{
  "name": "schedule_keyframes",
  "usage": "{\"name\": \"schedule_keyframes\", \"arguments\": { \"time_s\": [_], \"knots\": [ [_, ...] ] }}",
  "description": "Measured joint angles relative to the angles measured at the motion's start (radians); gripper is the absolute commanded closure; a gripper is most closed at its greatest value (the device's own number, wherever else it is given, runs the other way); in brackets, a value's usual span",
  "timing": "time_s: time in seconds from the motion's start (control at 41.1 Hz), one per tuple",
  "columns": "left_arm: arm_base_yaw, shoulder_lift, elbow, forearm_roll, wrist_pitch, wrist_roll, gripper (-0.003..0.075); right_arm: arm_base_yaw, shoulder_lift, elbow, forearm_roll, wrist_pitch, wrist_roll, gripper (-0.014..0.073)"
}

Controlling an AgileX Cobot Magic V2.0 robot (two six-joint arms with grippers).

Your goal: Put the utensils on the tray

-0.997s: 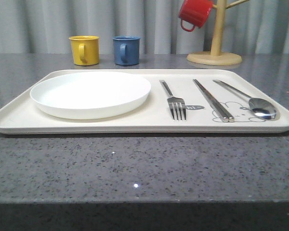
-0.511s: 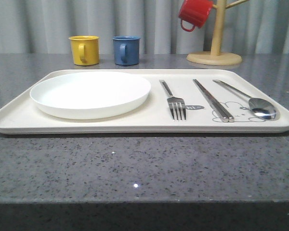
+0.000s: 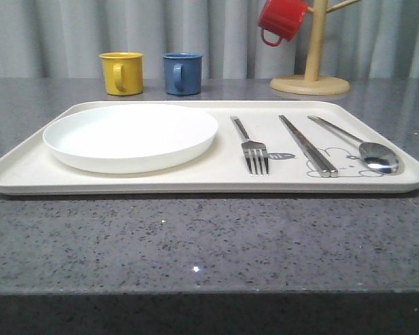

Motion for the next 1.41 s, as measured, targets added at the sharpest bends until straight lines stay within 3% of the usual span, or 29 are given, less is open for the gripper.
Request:
{"name": "schedule_keyframes", "arguments": {
  "time_s": [0.316, 0.511, 1.411],
  "knots": [
    [0.000, 0.000, 0.000, 0.000, 0.000, 0.000, 0.0738, -0.167, -0.130, 0.237, -0.028, -0.087, 0.000, 0.0643],
    [0.000, 0.000, 0.000, 0.000, 0.000, 0.000, 0.0738, -0.195, -0.186, 0.352, -0.026, -0.134, -0.002, 0.0643],
    [0.002, 0.000, 0.000, 0.000, -0.004, 0.000, 0.0738, -0.199, -0.186, 0.361, 0.001, -0.151, -0.002, 0.0643]
  ]
}}
